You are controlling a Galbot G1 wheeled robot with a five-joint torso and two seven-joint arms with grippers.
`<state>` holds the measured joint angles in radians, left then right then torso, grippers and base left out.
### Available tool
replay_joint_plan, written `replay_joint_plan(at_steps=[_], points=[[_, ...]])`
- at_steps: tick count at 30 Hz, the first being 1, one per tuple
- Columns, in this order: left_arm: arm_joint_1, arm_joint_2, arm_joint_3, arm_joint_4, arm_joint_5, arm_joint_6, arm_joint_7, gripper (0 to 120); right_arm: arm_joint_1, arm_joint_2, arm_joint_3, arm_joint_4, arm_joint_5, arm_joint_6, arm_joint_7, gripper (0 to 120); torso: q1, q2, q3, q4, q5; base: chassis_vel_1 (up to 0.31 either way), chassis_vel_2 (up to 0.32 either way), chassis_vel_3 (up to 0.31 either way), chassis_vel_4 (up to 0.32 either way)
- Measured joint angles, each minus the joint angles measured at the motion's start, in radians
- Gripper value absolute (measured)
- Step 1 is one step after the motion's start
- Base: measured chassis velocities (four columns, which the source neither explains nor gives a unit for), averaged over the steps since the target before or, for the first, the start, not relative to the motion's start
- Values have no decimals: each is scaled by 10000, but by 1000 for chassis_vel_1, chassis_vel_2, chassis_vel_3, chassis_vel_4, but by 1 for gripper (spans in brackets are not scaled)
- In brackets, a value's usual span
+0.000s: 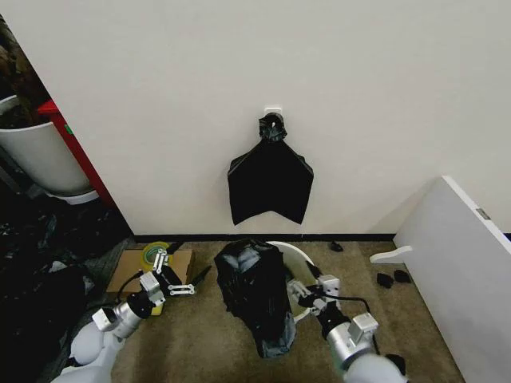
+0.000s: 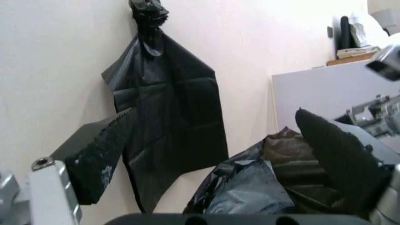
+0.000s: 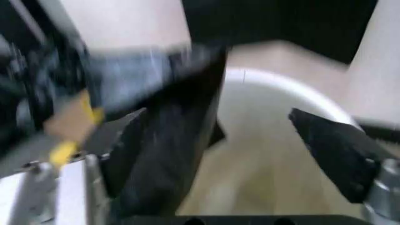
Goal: Place the garbage bag over the trash bin.
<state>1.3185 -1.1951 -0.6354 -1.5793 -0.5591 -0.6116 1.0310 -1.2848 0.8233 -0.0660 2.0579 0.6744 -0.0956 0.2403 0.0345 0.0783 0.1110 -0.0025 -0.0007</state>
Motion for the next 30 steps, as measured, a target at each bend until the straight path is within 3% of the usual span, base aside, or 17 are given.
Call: replay_joint_plan(at_steps=[2,4,9,12,14,16,17,21,22,25,30], points=[[50,8,-6,-115,12,0,-65,100,430,39,-102,83,534,-971,264,97,0,0,0,0,1,0,0,0,0],[62,8,-2,-141,12,1,-89,100,487,57,-110,77,563,-1053,262,98,0,0,0,0,1,0,0,0,0],[498,29,623,-826,174,441,-1124,100,874,218,-174,-118,952,-1395,-88,81,0,0,0,0,0,0,0,0,0],[979,272,1390,-1471,428,1092,-2655,100,907,238,-137,-326,1099,-1264,-1112,66,-1,0,0,-2,-1,0,0,0,0],[1038,312,1448,-1597,462,1221,-2954,100,900,238,-112,-373,1087,-1224,-1379,65,-1,0,0,0,-1,0,0,0,0],[1262,529,1678,-2300,517,2046,-4831,100,859,251,-49,-511,971,-1057,-2119,52,0,0,0,0,2,0,0,0,0],[1262,529,1678,-2300,517,2046,-4831,100,859,251,-49,-511,971,-1057,-2119,52,0,0,0,0,2,0,0,0,0],[1515,1083,2003,-3532,261,3822,-8256,100,815,317,-49,-551,731,-928,-1972,33,-1,0,0,-1,0,0,0,0,0],[1515,1083,2003,-3532,261,3822,-8256,100,815,317,-49,-551,731,-928,-1972,33,-1,0,0,-1,0,0,0,0,0],[1806,1824,2110,-4295,-237,4908,-9386,100,725,346,-31,-550,201,-899,-1357,19,-1,0,-1,0,1,0,0,0,0],[2358,2783,2182,-4576,-303,5366,-9606,100,556,397,-3,-531,-610,-899,-738,4,-1,0,-1,-2,1,0,0,0,0]])
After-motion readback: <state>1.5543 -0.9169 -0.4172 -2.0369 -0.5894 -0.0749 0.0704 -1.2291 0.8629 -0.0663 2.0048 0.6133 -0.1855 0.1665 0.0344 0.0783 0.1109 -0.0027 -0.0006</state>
